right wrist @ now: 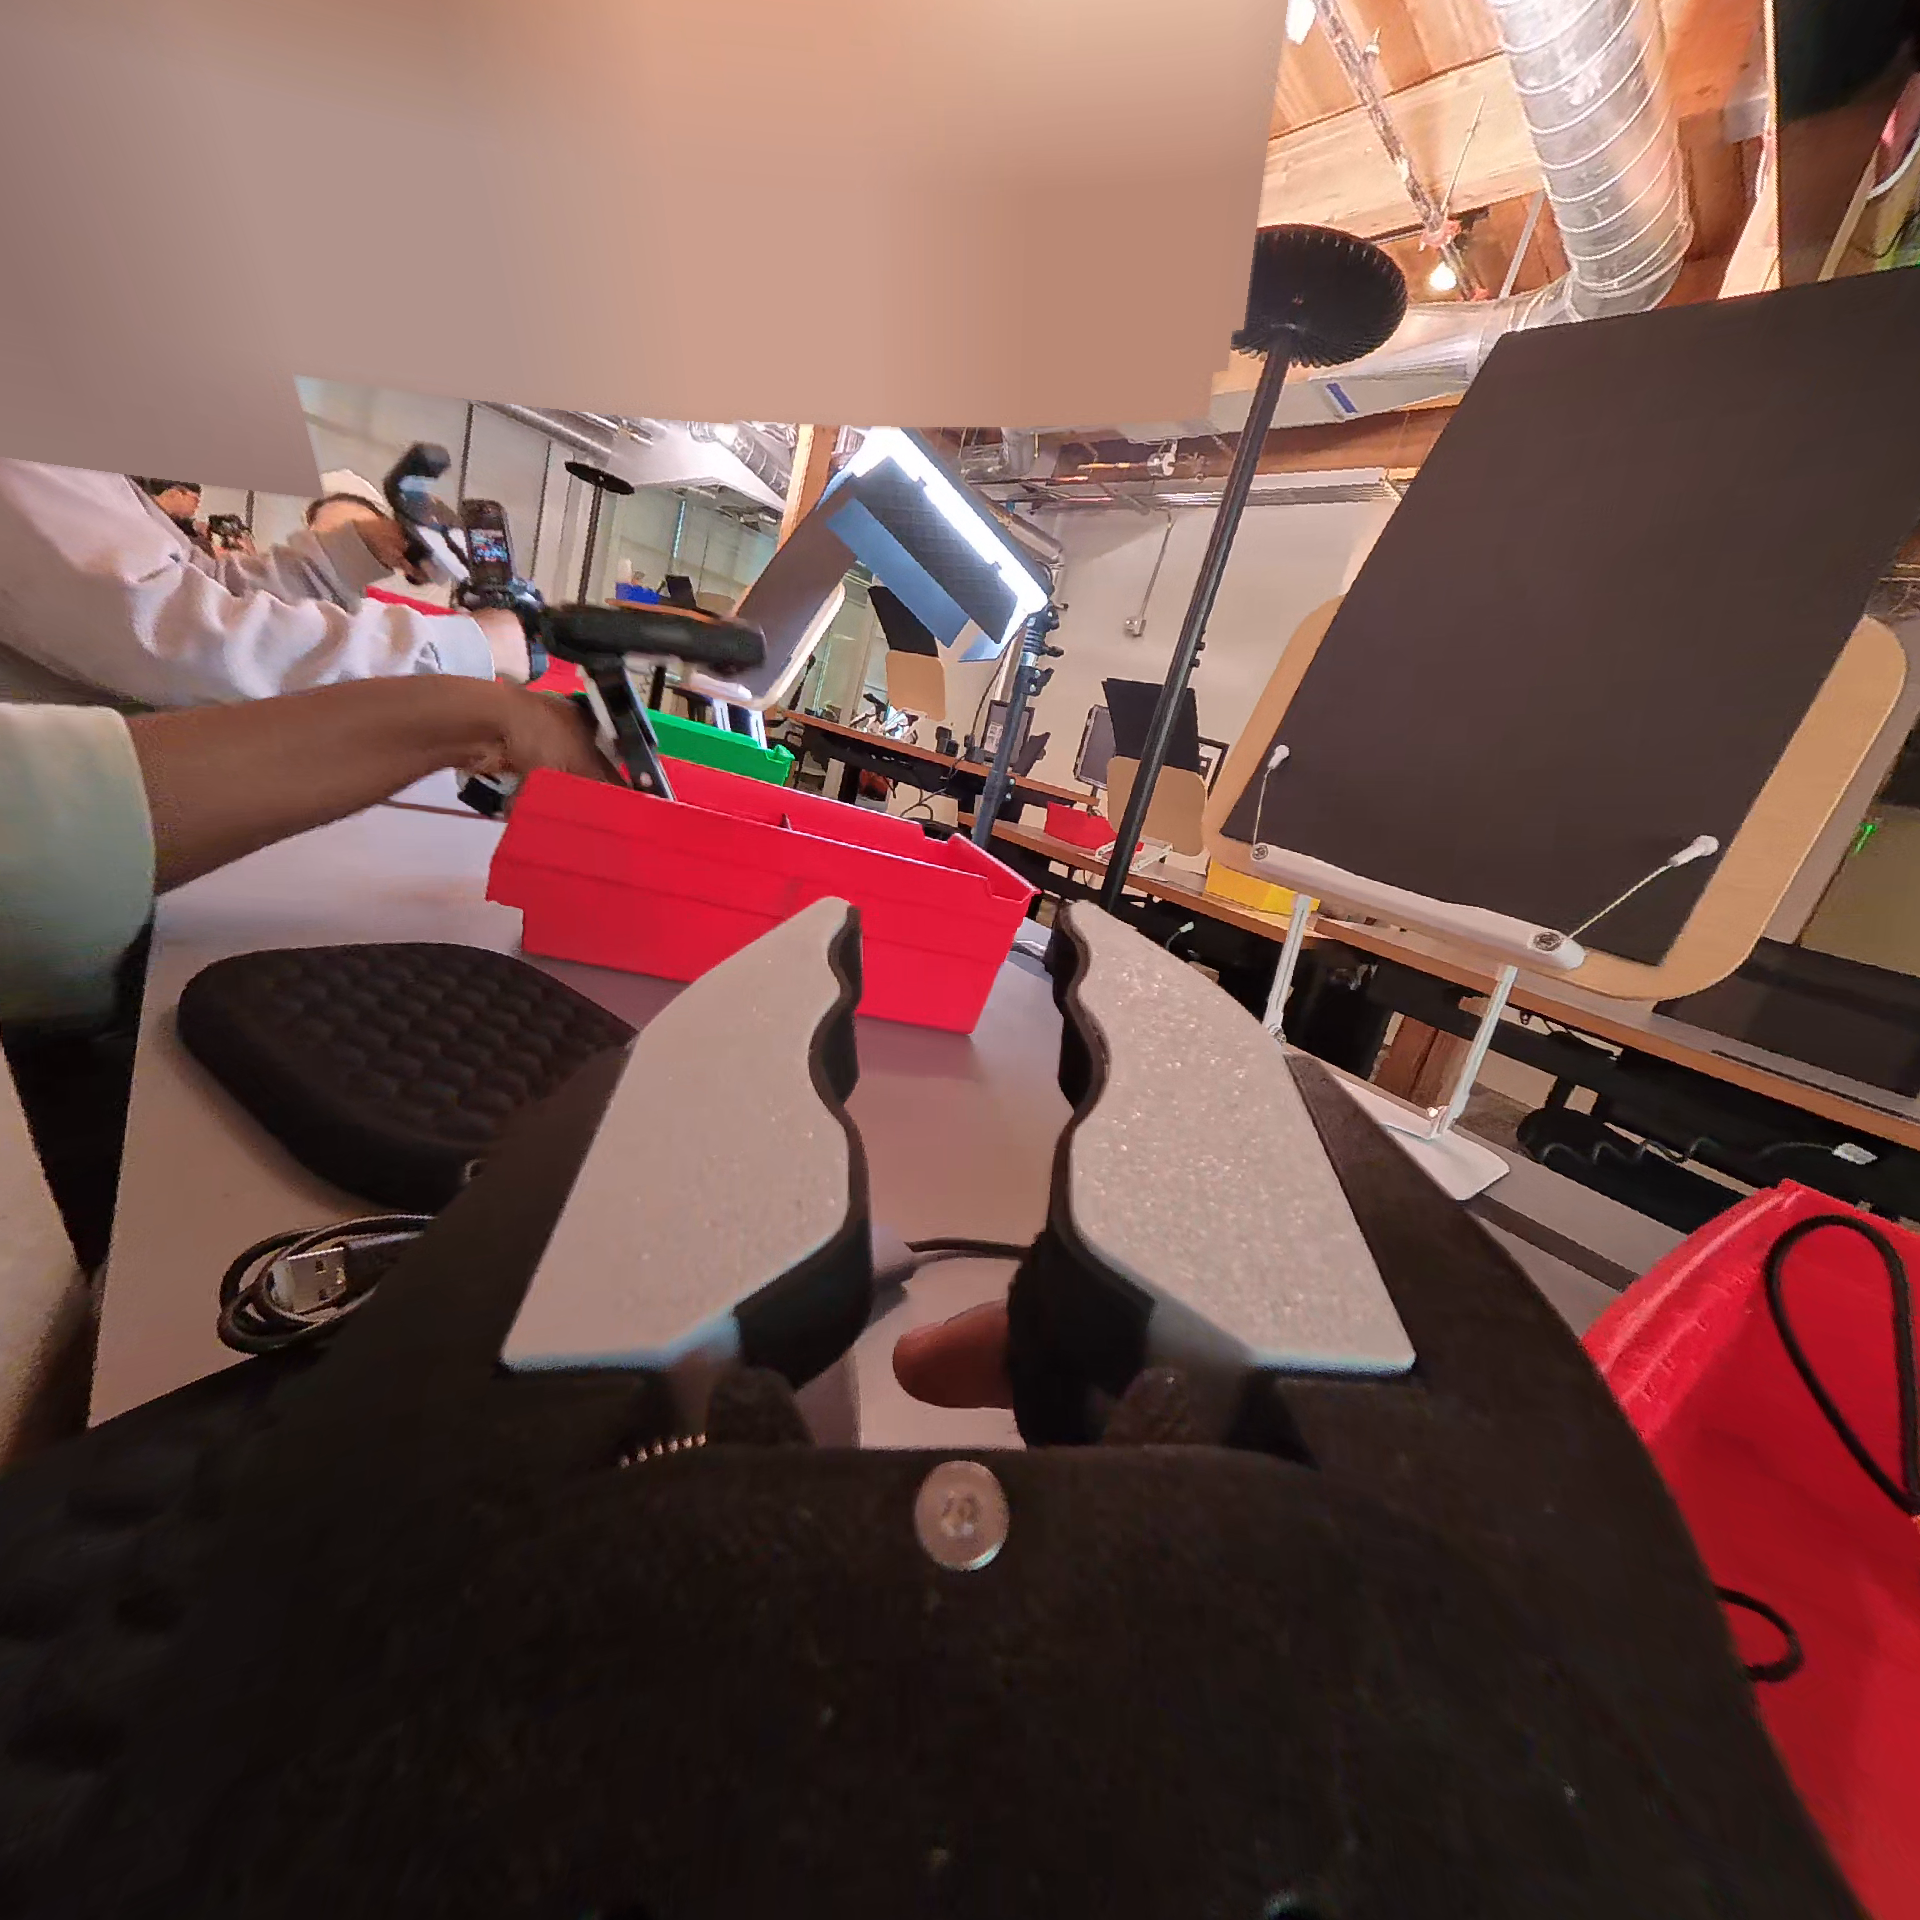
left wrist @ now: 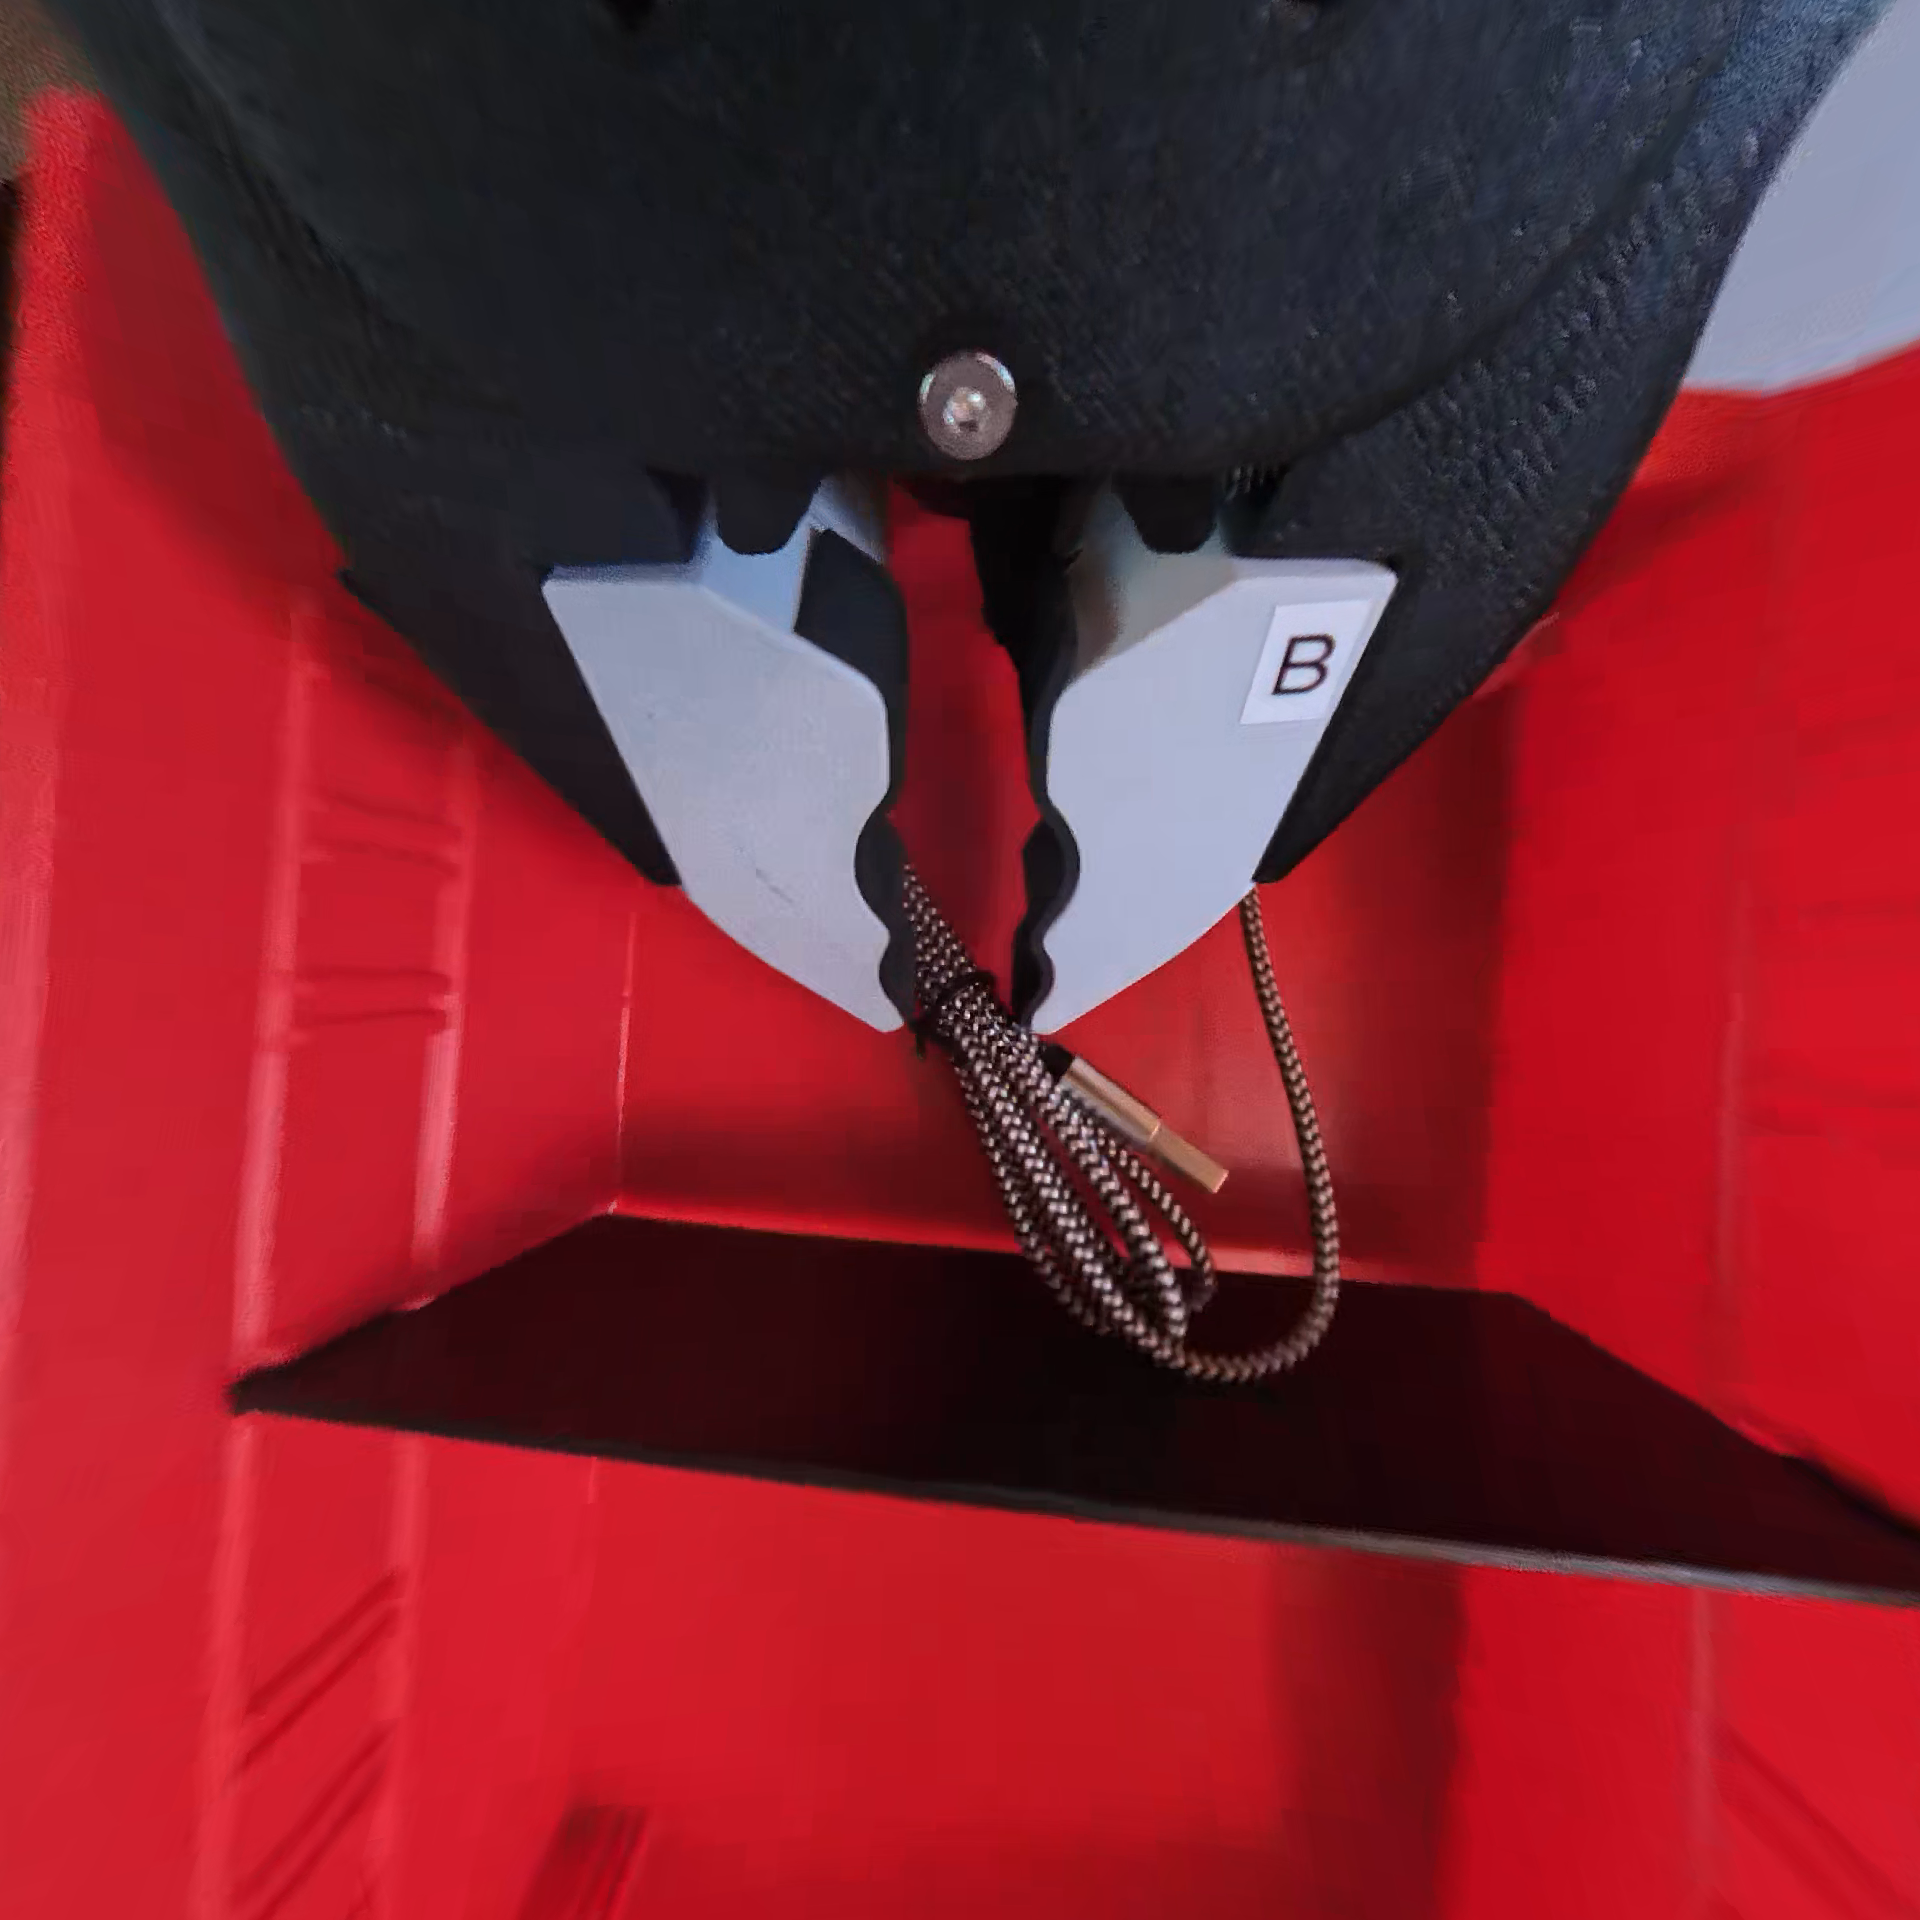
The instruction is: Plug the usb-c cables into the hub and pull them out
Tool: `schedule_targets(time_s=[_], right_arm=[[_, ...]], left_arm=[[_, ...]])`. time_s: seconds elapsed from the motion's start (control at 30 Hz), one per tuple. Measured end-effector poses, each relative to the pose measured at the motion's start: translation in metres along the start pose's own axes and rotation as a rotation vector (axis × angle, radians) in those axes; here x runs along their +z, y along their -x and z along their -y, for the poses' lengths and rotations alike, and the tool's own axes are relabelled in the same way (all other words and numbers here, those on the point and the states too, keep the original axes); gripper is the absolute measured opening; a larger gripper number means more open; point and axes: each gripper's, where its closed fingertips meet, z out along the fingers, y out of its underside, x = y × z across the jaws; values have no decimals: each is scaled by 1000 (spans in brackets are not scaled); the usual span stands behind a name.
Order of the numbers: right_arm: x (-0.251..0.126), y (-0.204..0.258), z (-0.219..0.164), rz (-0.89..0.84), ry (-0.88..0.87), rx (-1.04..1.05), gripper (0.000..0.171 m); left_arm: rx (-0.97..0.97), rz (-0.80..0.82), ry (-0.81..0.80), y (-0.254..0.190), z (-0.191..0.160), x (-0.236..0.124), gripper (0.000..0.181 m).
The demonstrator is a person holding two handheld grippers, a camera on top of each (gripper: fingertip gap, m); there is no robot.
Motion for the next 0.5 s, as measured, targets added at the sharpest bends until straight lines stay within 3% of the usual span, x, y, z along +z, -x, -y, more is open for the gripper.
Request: schedule_targets(time_s=[0.2,0.37,0.43,0.5], right_arm=[[4,5,-5,-4,38,-71,32],[5,3,-5,-27,45,-82,30],[6,1,-6,-43,61,-95,29],[9,1,-5,-55,86,-108,29]], left_arm=[[76,138,-297,-1,31,-79,15],[288,249,-738,-33,73,-163,13],[390,170,-915,-67,82,-188,13],[441,-23,-1028,-106,82,-205,13]])
